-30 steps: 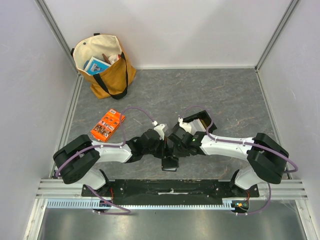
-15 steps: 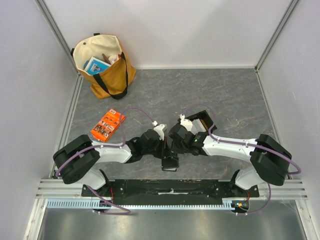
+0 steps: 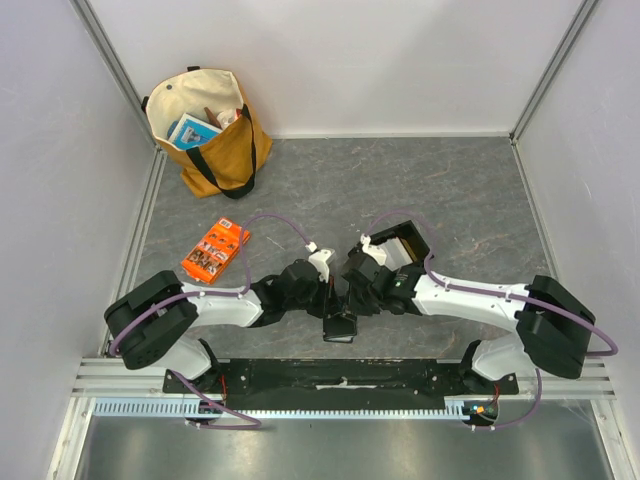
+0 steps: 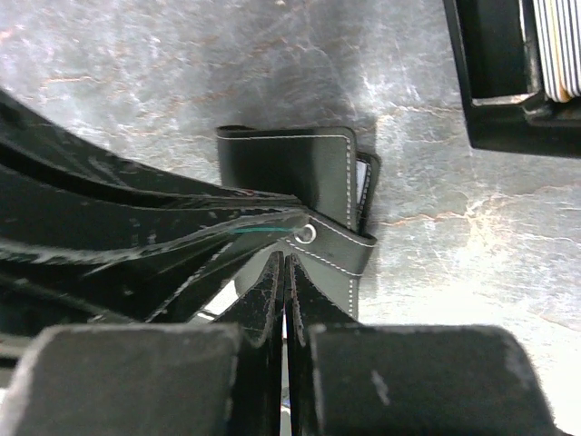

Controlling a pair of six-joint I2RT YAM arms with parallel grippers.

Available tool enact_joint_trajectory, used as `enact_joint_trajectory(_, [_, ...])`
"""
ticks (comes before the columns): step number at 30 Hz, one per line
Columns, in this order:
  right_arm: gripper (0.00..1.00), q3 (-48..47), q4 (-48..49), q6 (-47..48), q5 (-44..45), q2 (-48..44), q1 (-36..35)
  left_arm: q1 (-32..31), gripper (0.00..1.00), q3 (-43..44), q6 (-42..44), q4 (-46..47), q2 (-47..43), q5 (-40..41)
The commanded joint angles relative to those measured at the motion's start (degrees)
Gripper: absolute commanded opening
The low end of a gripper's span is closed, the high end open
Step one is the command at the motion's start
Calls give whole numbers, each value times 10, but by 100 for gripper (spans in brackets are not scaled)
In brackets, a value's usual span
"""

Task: Put the credit cards into the card holder
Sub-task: Close the card holder at the center of the board.

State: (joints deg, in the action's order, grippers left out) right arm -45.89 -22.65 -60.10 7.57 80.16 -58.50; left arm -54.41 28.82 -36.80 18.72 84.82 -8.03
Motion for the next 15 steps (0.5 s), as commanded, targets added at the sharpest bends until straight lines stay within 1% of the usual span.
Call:
enact_joint_trajectory(1, [0,-12,-29,1,-12,18,-6,-1,2,-19,47,-49,-1,19])
enact_joint_trajectory(9, [0,-25,-3,10,-7,50,-9,-1,2,-19,51,-44,3,14])
enact_joint_trajectory(15, [0,-32,1,14,2,54,-11,0,2,-23,54,-44,-3,13])
